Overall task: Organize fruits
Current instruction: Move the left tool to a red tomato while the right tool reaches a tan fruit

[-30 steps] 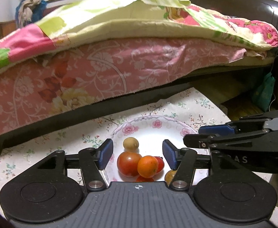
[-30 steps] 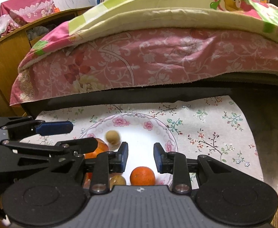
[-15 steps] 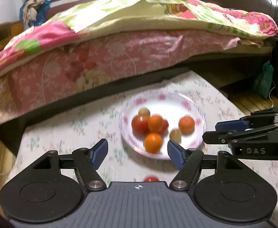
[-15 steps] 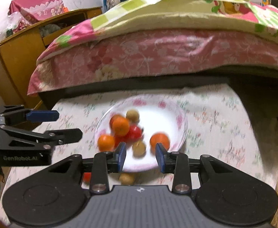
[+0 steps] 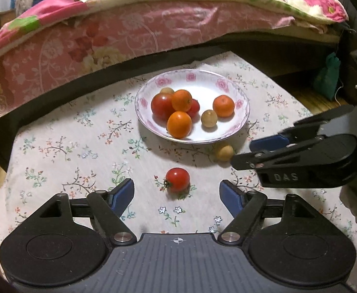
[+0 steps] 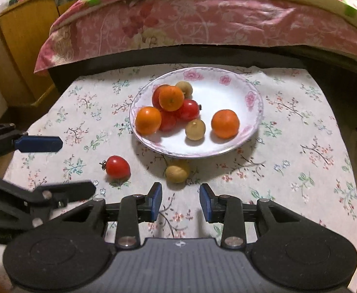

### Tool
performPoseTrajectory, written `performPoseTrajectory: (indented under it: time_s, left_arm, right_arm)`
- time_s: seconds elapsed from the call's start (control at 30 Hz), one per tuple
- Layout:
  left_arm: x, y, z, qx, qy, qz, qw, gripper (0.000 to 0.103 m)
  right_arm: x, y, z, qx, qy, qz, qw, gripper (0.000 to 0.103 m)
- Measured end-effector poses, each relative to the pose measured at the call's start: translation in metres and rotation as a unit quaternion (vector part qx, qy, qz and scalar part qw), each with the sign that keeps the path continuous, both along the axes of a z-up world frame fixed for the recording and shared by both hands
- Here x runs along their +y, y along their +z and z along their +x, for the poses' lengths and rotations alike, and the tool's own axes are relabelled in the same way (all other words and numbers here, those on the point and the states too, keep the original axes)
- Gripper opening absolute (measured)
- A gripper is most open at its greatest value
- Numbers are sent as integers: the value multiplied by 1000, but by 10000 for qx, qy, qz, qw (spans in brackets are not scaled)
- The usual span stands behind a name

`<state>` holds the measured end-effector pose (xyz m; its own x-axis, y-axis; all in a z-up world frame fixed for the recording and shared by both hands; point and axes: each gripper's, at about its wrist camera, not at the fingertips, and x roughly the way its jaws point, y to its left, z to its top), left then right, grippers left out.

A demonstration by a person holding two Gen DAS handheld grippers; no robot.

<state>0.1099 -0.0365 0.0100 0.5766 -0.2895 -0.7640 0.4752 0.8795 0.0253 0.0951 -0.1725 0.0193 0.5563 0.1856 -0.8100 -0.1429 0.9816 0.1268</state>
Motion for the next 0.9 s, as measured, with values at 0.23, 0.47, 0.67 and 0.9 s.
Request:
performPoseTrajectory:
  time_s: [0.23, 0.47, 0.67, 0.9]
  left_arm:
    - [7, -11, 3, 114, 59, 33, 9999, 83]
    - [3, -19, 5, 56, -41, 105, 9999, 83]
    - [-6, -26, 11, -3, -205, 33, 9998, 81]
    - [-14, -34, 25, -91, -56, 62, 9999, 60]
  right_arm:
    - [8, -19, 18, -40, 55, 38, 10000, 34]
    - [17, -27, 28, -154, 152, -207, 9996, 31]
    - [11, -23, 20, -70, 170, -275, 9995, 27]
    - [-2, -10, 0, 104, 110, -200, 9997, 27]
